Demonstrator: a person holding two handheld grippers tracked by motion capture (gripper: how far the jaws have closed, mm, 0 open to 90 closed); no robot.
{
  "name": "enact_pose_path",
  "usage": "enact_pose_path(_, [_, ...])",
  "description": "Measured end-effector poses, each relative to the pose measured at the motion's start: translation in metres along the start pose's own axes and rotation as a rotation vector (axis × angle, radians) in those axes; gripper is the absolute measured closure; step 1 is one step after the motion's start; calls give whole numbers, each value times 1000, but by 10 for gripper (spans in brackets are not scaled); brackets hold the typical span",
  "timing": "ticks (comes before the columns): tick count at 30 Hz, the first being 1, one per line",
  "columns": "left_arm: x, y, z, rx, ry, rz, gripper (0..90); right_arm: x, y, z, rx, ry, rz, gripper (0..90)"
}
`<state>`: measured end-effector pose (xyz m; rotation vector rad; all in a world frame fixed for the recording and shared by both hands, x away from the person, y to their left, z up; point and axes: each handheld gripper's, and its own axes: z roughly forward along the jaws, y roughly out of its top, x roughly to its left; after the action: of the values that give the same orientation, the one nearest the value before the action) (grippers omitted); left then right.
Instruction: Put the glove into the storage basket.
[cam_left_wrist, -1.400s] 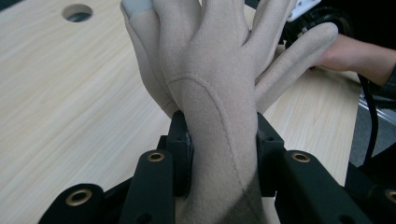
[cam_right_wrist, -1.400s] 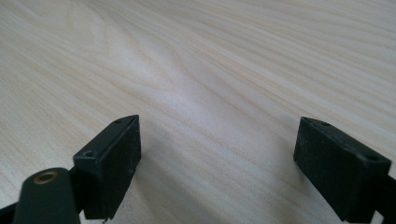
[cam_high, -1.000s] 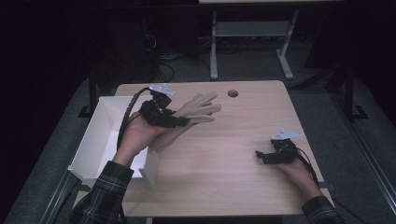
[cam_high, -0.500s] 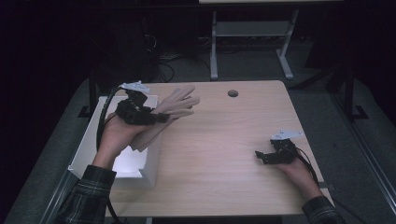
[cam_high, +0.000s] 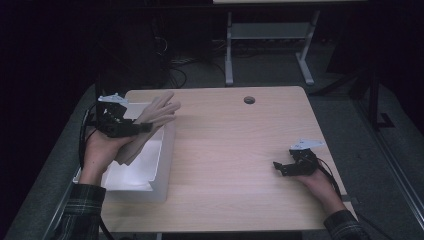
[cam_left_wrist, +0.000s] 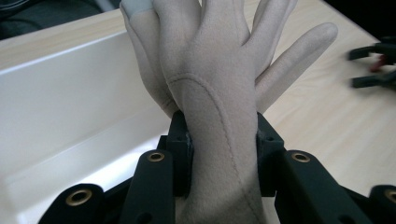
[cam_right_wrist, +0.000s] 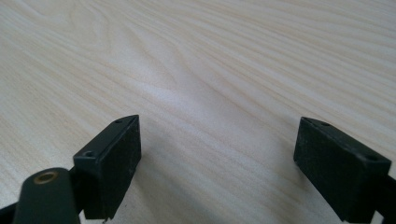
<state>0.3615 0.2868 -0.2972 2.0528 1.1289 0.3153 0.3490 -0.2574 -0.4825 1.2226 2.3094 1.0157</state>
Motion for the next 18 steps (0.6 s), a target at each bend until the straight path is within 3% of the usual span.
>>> enact_pose_path(8, [18,-22,15,34,82,-35,664,0,0,0,1,2,0,145])
enact_pose_path(14, [25,-35,29,66,113,-33,664,0,0,0,-1,3,-1,145])
enact_pose_path(18, [32,-46,36,63,112,-63,664,0,0,0,-1,5,-2,145])
